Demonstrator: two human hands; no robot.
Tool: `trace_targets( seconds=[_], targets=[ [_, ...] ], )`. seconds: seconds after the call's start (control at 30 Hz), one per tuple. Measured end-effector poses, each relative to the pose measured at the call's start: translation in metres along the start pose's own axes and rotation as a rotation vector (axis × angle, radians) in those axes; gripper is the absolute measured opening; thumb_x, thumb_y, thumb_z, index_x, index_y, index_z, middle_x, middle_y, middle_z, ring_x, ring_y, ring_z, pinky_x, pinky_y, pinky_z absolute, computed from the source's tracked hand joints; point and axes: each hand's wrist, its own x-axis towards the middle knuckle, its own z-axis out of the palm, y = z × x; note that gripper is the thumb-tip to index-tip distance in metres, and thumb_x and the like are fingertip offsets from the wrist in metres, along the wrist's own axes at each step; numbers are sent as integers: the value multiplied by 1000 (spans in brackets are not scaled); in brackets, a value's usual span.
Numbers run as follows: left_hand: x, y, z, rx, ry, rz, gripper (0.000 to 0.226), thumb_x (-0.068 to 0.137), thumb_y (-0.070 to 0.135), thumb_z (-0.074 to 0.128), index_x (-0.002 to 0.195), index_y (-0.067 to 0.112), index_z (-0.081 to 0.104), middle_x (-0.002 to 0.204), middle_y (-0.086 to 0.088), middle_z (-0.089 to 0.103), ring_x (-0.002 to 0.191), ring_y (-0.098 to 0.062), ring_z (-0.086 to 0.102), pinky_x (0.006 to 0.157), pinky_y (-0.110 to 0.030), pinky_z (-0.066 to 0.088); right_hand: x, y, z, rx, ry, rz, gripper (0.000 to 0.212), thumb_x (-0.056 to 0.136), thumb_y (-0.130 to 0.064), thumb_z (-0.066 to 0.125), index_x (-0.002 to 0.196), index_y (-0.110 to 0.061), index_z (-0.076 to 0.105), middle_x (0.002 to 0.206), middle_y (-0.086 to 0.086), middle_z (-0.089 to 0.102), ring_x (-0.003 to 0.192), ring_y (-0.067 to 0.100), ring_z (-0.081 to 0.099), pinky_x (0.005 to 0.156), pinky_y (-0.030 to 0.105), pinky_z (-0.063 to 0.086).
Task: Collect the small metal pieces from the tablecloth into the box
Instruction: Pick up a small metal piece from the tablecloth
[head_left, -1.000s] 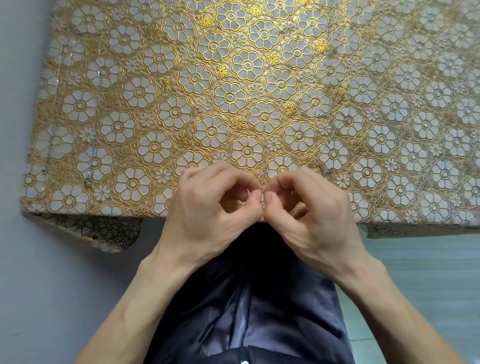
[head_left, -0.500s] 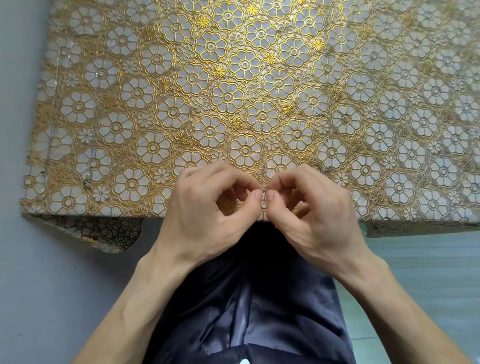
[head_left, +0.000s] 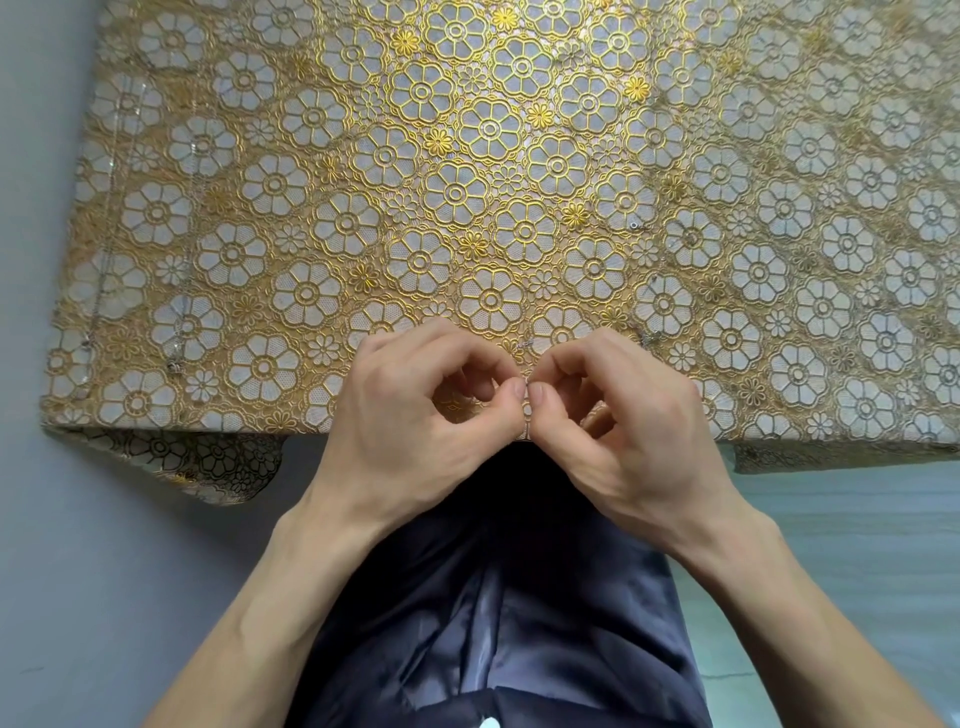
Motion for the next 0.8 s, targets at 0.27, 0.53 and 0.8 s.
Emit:
trace_targets(
  seconds=[0.27, 0.53, 0.8],
  targets=[
    [-1, 4, 2, -71, 60, -63, 11, 80, 32, 68, 79, 22, 72, 76, 10, 65, 69, -10, 60, 68, -42, 50, 1, -12, 0, 306, -41, 258, 7, 90, -24, 63, 85, -21, 59, 66, -6, 57, 54, 16, 62, 49, 36, 53],
    [0, 4, 0, -85, 98, -99, 8, 83, 30, 67, 82, 23, 72, 77, 9, 65, 73, -11, 62, 65, -14, 44, 1, -19, -4, 597, -52, 457, 7, 88, -24, 62, 82, -24, 60, 59, 1, 57, 44, 11, 58, 43, 20, 45],
    [-2, 3, -1, -21, 25, 25, 8, 84, 27, 72, 87, 22, 77, 80, 11, 66, 73, -6, 63, 72, -41, 52, 0, -9, -2, 267, -8, 191, 6, 90, -25, 61, 88, -20, 60, 74, -13, 55, 61, 18, 62, 52, 38, 53]
  ],
)
